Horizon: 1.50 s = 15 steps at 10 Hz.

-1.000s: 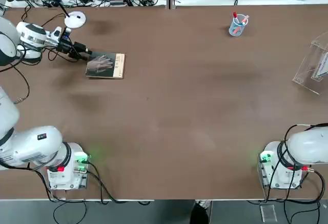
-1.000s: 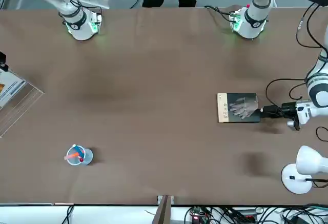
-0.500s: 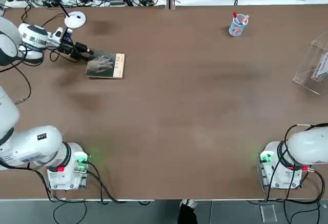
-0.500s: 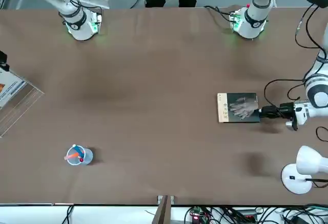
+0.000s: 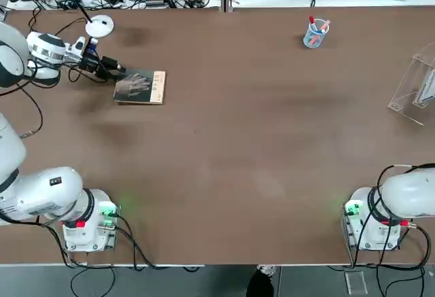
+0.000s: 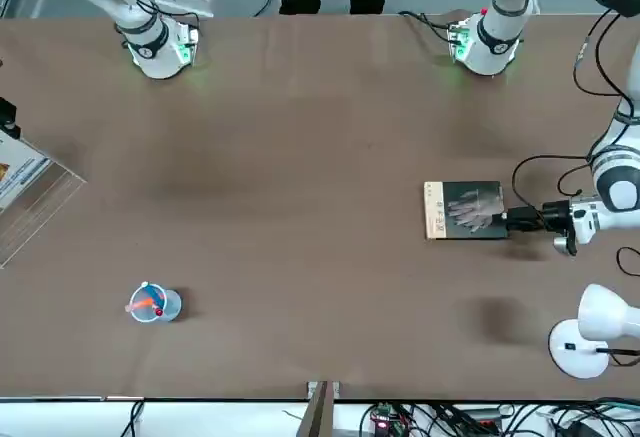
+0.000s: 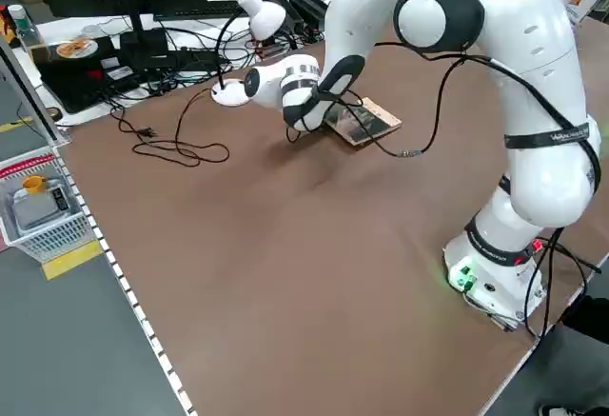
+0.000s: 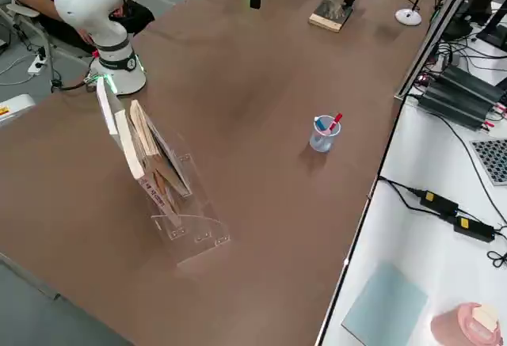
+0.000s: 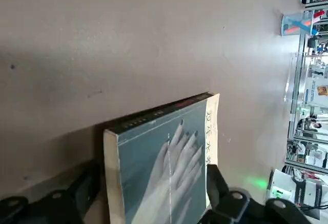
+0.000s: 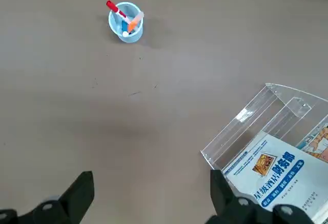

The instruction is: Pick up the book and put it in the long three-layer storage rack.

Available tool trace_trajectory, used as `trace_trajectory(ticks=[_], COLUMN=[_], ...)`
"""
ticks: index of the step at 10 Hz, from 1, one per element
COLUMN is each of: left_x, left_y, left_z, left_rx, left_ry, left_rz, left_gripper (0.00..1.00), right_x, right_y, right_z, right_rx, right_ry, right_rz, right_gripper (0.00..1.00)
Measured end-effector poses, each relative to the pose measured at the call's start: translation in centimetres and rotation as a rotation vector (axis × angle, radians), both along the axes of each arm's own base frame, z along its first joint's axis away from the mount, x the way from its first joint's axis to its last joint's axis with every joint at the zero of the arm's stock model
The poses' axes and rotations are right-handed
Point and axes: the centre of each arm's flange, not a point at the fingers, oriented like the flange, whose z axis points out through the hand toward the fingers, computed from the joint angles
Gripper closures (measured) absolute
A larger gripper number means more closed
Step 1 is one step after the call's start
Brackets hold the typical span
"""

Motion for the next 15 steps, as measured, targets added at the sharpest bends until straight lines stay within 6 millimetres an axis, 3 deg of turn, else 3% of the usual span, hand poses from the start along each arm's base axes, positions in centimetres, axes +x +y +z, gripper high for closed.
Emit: trace_trajectory(ticks=[15], left_x=[0.16], left_y=[-0.98], left_z=[-1.01], left_rx=[-0.034], left_ry=[-0.017], left_rz=[-0.006], left_gripper=[0.13], right_x=[0.04], right_y=[-0.21], right_z=[-0.05], right_rx=[0.000], right_ry=[0.000], right_rz=[-0.004], right_gripper=[0.00])
